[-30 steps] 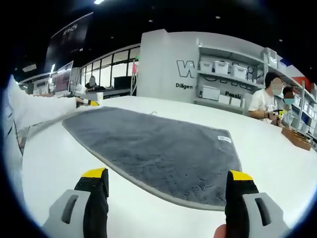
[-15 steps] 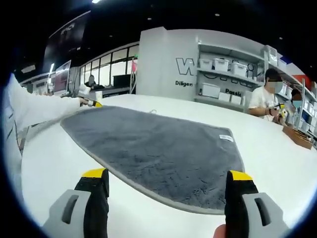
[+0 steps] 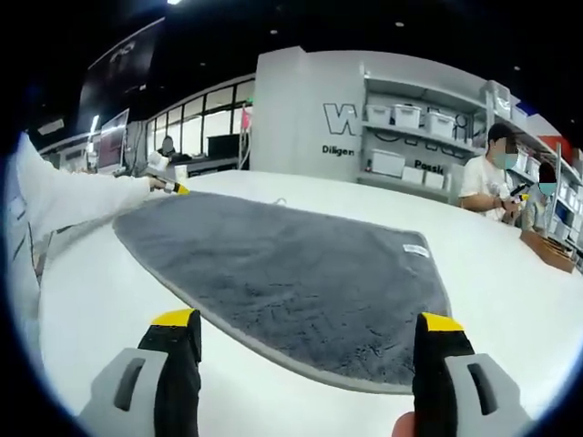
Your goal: Open the folded towel by lifting each exposed corner and separating the folded layers until the towel lies flat within the target outline without major curled edges
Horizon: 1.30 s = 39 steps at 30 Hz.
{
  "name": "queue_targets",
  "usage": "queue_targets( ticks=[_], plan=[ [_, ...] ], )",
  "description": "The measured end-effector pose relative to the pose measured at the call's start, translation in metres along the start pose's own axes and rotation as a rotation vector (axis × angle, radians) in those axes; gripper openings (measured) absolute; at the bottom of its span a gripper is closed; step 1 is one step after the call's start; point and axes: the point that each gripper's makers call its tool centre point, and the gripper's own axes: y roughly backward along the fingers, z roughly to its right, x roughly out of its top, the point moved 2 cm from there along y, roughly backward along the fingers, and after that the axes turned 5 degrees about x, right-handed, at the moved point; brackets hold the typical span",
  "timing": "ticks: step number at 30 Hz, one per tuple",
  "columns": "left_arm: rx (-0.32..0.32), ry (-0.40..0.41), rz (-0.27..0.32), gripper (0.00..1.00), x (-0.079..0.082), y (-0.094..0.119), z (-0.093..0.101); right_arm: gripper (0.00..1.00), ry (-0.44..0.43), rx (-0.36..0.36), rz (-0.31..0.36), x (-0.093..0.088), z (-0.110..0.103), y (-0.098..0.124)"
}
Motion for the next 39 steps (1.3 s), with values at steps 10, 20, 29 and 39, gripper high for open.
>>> queue_targets(
  ticks=[10, 20, 29, 39],
  plan=[
    [0.078, 0.040, 0.025, 0.18, 0.006, 0.014, -0.005, 0.97, 0.001, 0.004, 0.003, 0.001, -0.002, 0.002],
    [0.041, 0.020, 0.114, 0.38, 0.029, 0.077, 0.041, 0.97, 0.014, -0.019, 0.027, 0.006, -0.002, 0.021],
    [-0.016, 0.024, 0.125, 0.61, -0.002, 0.145, 0.101, 0.97, -0.006, -0.052, 0.036, -0.003, 0.000, 0.041],
    [0.021, -0.034, 0.093, 0.85, -0.039, 0.204, 0.143, 0.97, -0.011, -0.071, 0.036, -0.008, 0.000, 0.061]
  ],
)
